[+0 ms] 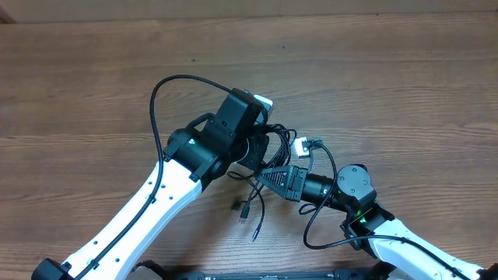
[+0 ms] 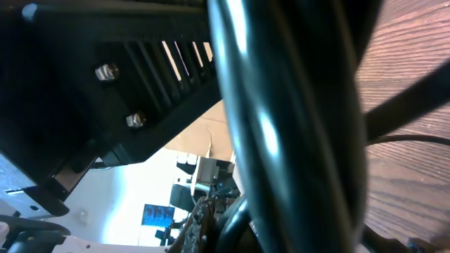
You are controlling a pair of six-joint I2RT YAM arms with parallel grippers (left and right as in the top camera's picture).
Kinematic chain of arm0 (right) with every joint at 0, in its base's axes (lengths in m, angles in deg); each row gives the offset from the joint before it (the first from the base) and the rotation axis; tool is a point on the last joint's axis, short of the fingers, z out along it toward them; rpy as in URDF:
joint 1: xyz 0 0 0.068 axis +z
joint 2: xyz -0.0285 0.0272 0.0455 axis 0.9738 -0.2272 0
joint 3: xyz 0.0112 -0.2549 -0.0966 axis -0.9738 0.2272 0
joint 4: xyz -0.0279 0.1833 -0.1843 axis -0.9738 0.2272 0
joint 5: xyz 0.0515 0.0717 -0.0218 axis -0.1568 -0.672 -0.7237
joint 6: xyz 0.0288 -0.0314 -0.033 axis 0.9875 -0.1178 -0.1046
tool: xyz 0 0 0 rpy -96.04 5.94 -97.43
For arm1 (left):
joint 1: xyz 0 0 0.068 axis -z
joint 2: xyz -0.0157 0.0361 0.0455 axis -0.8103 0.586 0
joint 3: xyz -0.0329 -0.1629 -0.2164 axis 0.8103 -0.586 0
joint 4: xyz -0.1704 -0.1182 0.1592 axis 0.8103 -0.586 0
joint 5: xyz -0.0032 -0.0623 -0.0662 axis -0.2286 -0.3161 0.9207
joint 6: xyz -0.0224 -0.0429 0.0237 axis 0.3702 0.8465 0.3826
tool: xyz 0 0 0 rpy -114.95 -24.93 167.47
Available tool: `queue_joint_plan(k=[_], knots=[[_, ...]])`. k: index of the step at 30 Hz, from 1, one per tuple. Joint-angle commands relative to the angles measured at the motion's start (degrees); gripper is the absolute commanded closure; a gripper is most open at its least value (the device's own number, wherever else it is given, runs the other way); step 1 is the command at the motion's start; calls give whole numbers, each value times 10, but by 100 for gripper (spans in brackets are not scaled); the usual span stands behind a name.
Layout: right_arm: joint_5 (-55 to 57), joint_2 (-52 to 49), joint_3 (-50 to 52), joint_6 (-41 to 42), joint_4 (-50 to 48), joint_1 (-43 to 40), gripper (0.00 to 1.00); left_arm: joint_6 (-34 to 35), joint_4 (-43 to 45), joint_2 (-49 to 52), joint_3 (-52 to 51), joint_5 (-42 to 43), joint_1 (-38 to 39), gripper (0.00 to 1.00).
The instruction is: Untangle cables
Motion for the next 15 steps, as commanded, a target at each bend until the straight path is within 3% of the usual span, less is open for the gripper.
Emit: queue_joint_plan(k=[1,2,5,10,13,15], knots=[[1,0,-9,2,-5,-7,76,-43,6,-6,7,20,2,96],[-7,0,-9,1,-1,-7,60,-45,13,-6,7,12,2,96],[-22,0,-9,-1,25,-7,45,-72,24,-3,7,-51,2,96],[-37,0,-9,-19,73,-7,44,-85,25,-2,7,-120,2,96],[-39,1,-9,-69,94,-8,40,-114,26,-2,7,-91,2,96],[-40,1,-9,-98,117,-18,43,-165,25,-2,7,-43,2,96]])
